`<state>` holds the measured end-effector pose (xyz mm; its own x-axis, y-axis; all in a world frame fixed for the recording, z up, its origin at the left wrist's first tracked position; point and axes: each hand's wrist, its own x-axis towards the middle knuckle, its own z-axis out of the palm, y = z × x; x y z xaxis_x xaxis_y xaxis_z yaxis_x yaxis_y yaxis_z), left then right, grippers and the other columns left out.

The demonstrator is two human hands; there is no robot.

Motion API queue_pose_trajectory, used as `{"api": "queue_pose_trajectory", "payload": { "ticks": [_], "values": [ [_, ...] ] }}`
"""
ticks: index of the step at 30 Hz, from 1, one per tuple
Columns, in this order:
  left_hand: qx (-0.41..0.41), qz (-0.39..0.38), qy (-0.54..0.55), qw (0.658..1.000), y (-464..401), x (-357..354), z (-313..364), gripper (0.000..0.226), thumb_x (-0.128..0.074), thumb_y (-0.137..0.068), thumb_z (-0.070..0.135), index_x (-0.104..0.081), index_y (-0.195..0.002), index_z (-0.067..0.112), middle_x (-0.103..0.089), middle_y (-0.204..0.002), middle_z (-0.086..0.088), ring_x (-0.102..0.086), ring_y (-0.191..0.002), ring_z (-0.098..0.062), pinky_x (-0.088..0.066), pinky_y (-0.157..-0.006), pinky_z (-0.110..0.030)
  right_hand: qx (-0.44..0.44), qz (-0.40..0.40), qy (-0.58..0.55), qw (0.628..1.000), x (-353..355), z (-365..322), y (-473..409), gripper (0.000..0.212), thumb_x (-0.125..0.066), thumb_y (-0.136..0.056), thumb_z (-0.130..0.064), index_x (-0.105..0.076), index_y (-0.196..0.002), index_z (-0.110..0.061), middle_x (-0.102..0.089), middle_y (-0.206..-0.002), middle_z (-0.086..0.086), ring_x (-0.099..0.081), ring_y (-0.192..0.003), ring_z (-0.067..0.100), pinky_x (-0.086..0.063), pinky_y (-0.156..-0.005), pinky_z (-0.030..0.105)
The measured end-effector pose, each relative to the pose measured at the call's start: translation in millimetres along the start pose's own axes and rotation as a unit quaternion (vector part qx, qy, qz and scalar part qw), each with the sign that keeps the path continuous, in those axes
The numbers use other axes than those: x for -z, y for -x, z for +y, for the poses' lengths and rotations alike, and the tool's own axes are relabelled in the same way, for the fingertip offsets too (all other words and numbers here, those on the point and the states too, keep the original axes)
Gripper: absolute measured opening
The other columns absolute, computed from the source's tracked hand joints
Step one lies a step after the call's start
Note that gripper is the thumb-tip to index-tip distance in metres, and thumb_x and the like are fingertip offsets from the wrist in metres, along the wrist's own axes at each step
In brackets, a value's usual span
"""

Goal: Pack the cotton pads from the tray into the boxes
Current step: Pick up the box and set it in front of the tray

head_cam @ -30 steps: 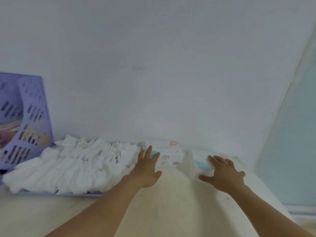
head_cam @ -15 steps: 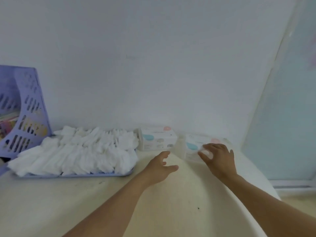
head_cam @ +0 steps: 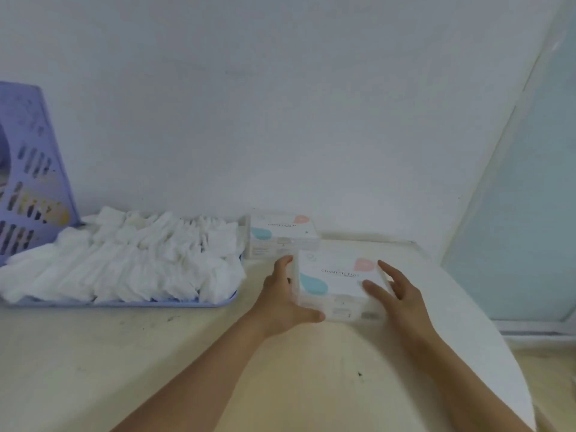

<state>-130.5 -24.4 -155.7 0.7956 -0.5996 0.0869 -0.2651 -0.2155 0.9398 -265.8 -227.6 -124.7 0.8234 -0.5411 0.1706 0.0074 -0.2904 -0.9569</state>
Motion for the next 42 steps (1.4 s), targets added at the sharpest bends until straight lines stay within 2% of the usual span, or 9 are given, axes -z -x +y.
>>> {"api": "queue_pose_trajectory", "payload": {
  "ticks": [6, 15, 20, 24, 29, 31, 34, 38, 42],
  "values": [
    [-0.049, 0.032, -0.076, 0.995, 65.8, 35.2, -10.1, 0.121, -0.094, -0.042, 0.056, -0.011, -0.129, 0.048, -0.041, -0.14, 0.014, -0.05, -0.126, -0.012, -0.052, -0.101, -0.036, 0.133, -0.097, 0.241, 0.956, -33.0, -19.5, 32.2, 0.117, -0.084, -0.04, -0.08, -0.047, -0.142, -0.038, -0.04, -0.141, -0.023, -0.048, -0.118, -0.014, -0.041, -0.097, 0.015],
    [-0.016, 0.061, -0.053, 0.997, 121.1, 84.8, -18.6, 0.135, -0.097, -0.032, 0.063, -0.023, -0.143, 0.043, -0.051, -0.139, 0.013, -0.055, -0.126, -0.013, -0.055, -0.097, -0.039, 0.435, 0.018, 0.453, 0.778, -82.0, -26.2, 66.9, 0.075, -0.037, -0.091, -0.079, -0.072, -0.116, -0.019, -0.073, -0.112, -0.003, -0.072, -0.078, 0.025, -0.056, -0.066, 0.034],
    [-0.028, 0.037, -0.081, 0.996, 126.1, 75.5, -8.2, 0.13, -0.097, -0.039, 0.056, -0.025, -0.146, 0.039, -0.047, -0.132, 0.017, -0.063, -0.105, -0.02, -0.058, -0.088, -0.043, 0.292, 0.116, 0.408, 0.857, -70.1, -81.0, 31.4, 0.071, -0.04, -0.081, -0.088, -0.07, -0.093, -0.024, -0.072, -0.084, -0.003, -0.069, -0.073, 0.026, -0.053, -0.066, 0.034],
    [-0.04, 0.013, -0.099, 0.994, 122.1, 69.5, -7.1, 0.139, -0.097, -0.043, 0.057, -0.007, -0.149, 0.049, -0.041, -0.138, 0.022, -0.065, -0.097, -0.025, -0.059, -0.083, -0.041, 0.109, 0.117, 0.279, 0.947, -55.1, -108.7, -20.0, 0.071, -0.06, -0.084, -0.071, -0.056, -0.13, -0.017, -0.071, -0.112, 0.011, -0.065, -0.11, 0.03, -0.047, -0.095, 0.04],
    [-0.039, 0.028, -0.124, 0.991, 121.1, 67.8, -10.7, 0.125, -0.095, -0.042, 0.062, -0.017, -0.14, 0.053, -0.06, -0.119, 0.005, -0.065, -0.092, -0.023, -0.06, -0.081, -0.041, 0.156, -0.087, 0.284, 0.942, -73.4, -83.7, 46.5, 0.052, -0.054, -0.08, -0.076, -0.069, -0.1, -0.03, -0.071, -0.098, -0.011, -0.066, -0.086, 0.01, -0.055, -0.085, 0.039],
    [-0.055, 0.032, -0.141, 0.988, 119.3, 66.0, -8.9, 0.122, -0.094, -0.048, 0.06, -0.021, -0.146, 0.048, -0.052, -0.123, 0.017, -0.06, -0.089, -0.014, -0.058, -0.082, -0.03, 0.168, -0.224, 0.381, 0.881, -80.3, -67.5, 77.8, 0.061, -0.05, -0.074, -0.085, -0.069, -0.091, -0.029, -0.07, -0.087, -0.011, -0.063, -0.079, 0.006, -0.055, -0.078, 0.036],
    [-0.074, 0.024, -0.118, 0.99, 117.5, 65.2, -8.0, 0.121, -0.095, -0.05, 0.055, -0.028, -0.15, 0.044, -0.045, -0.136, 0.023, -0.06, -0.091, -0.006, -0.055, -0.081, -0.021, 0.215, -0.208, 0.535, 0.79, -75.0, -58.3, 75.1, 0.065, -0.051, -0.08, -0.082, -0.051, -0.064, -0.018, -0.055, -0.064, -0.002, -0.05, -0.061, 0.012, -0.04, -0.059, 0.03],
    [-0.082, 0.077, -0.074, 0.991, 116.0, 68.8, -5.6, 0.072, -0.092, -0.064, 0.047, -0.059, -0.127, 0.035, -0.065, -0.116, 0.019, -0.066, -0.08, -0.005, -0.054, -0.07, -0.019, 0.208, -0.209, 0.507, 0.81, -58.1, -58.9, 42.3, 0.073, -0.071, -0.076, -0.071, -0.026, -0.058, -0.016, -0.025, -0.054, -0.002, -0.022, -0.053, 0.017, -0.018, -0.055, 0.034],
    [-0.219, 0.312, -0.129, 0.915, 108.1, 86.9, -5.6, 0.018, -0.076, -0.086, 0.028, -0.067, -0.074, 0.019, -0.062, -0.06, 0.013, -0.055, -0.048, -0.011, -0.044, -0.05, -0.022, 0.222, -0.197, 0.471, 0.831, -64.5, -66.9, 24.3, 0.077, -0.05, -0.08, -0.082, -0.026, -0.057, -0.013, -0.021, -0.05, -0.003, -0.021, -0.051, 0.017, -0.021, -0.053, 0.03]
  ]
}}
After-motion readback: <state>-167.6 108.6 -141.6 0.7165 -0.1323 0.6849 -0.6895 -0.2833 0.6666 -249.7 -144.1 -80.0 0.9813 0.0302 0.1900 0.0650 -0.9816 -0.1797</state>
